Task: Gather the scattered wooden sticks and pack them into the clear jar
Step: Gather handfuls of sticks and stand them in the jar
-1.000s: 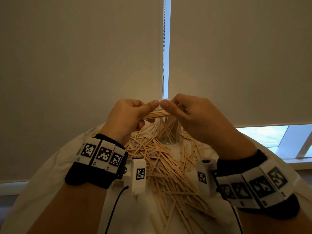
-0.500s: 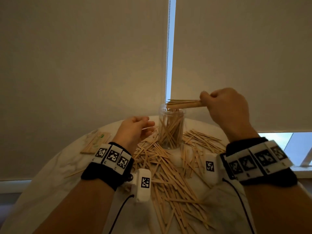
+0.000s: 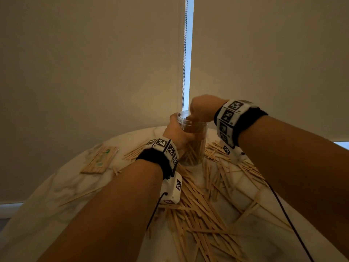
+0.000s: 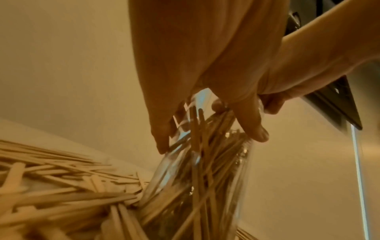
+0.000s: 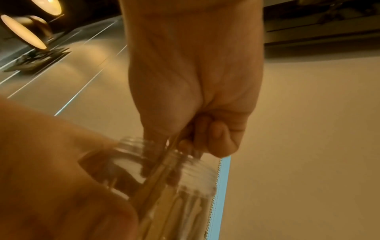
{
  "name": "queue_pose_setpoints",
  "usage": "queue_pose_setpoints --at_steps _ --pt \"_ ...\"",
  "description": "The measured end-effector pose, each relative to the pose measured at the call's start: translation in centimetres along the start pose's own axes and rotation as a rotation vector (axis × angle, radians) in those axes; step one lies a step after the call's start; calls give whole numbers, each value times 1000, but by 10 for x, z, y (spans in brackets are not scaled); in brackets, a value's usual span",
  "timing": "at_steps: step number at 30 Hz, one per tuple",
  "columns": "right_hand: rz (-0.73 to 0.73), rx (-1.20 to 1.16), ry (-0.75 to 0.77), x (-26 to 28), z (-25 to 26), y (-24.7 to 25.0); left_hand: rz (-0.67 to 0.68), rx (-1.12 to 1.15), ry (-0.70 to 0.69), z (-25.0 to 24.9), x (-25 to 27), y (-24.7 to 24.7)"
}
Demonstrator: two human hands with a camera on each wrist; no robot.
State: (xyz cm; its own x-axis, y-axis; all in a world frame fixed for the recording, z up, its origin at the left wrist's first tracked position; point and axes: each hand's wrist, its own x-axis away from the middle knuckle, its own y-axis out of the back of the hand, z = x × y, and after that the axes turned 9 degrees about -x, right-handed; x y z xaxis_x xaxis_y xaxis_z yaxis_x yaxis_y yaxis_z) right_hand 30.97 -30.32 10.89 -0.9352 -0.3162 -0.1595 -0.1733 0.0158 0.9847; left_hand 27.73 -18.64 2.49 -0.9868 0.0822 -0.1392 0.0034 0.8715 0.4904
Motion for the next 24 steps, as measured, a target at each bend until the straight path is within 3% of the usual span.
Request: queue_pose_setpoints --at_steps 7,16,20,24 --pt "-19 135 27 2 7 8 -9 -28 -24 7 -3 0" --pt "101 -189 -64 15 9 2 24 1 10 8 -2 -2" --pt "2 -476 -68 30 -4 12 2 -12 -11 11 -4 -3" --pt "-282 -613 -104 64 -30 10 38 -142 33 8 1 3"
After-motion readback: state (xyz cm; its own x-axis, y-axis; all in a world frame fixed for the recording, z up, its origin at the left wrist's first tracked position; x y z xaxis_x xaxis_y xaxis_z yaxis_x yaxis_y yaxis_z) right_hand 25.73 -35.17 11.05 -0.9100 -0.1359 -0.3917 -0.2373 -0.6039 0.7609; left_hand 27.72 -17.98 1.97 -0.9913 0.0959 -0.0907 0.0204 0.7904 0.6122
